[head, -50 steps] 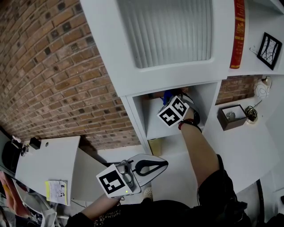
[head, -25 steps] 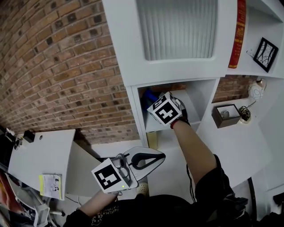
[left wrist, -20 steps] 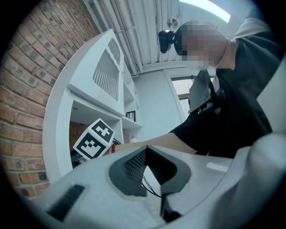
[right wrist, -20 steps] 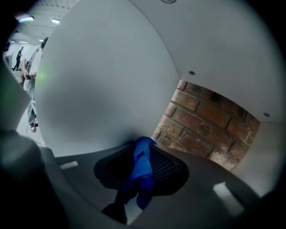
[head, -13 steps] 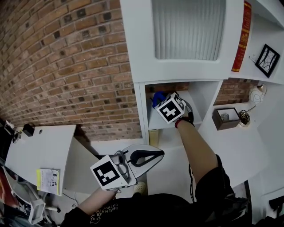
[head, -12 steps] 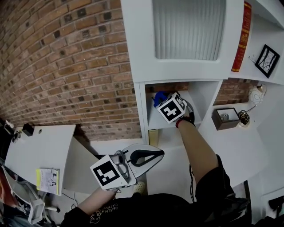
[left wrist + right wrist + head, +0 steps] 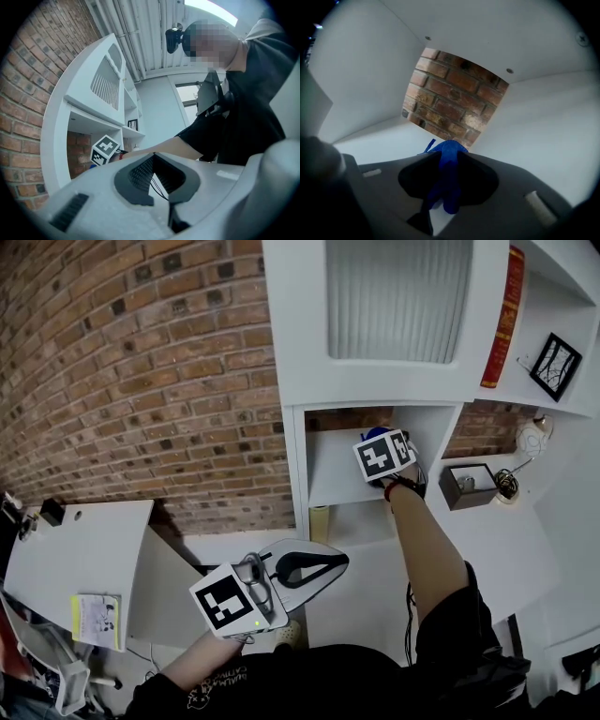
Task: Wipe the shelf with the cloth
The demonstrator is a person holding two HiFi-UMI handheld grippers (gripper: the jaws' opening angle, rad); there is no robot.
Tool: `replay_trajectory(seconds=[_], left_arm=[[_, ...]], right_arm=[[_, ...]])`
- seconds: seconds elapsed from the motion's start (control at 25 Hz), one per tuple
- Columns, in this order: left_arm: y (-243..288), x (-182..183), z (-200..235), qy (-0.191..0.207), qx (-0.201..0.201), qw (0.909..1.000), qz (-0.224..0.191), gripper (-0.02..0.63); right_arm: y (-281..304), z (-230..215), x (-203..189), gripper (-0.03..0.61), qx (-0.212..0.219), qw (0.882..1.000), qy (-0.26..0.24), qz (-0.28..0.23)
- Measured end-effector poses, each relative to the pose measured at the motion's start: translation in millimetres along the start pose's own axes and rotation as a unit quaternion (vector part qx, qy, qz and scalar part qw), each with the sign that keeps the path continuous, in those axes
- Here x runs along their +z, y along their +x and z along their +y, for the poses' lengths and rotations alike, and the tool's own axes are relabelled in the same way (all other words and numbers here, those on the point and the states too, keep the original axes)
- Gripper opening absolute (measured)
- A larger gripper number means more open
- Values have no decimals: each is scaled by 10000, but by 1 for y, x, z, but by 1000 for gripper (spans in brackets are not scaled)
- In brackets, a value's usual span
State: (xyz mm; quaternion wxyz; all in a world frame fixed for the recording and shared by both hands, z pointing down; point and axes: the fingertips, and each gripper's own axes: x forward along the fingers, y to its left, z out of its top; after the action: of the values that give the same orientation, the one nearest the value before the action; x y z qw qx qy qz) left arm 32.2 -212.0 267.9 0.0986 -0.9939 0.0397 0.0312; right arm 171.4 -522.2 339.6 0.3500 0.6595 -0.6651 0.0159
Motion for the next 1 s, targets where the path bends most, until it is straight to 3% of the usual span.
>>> replay_trajectory(seconds=[0.28,0.36,0.48,0.56,0.68,1.0], left_arm=[[-4,6,-8,69,-55,9999,-68,3],[-6,5,-10,36,-48,10000,-51,3],[-7,6,-10,-37,9,10000,-76,3],[-8,6,-13,-5,-13,10000,-43,3],[-10,5,-22,149,-122,9998,82,3],[-21,2,-27,268,30,9995,152,3]], right_arm=[[-14,-13,-1,110,-185,9974,698,-81],[-24,-4,13,110,217,9922,1154,-419],[-41,43,54,111,1562,9665,1627,-1228],[-50,75,69,110,2198,9535,1520,-1393],[-53,112,71,110,2635,9498,1141,-1240],[-42,140,49,110,2731,9568,730,-681]])
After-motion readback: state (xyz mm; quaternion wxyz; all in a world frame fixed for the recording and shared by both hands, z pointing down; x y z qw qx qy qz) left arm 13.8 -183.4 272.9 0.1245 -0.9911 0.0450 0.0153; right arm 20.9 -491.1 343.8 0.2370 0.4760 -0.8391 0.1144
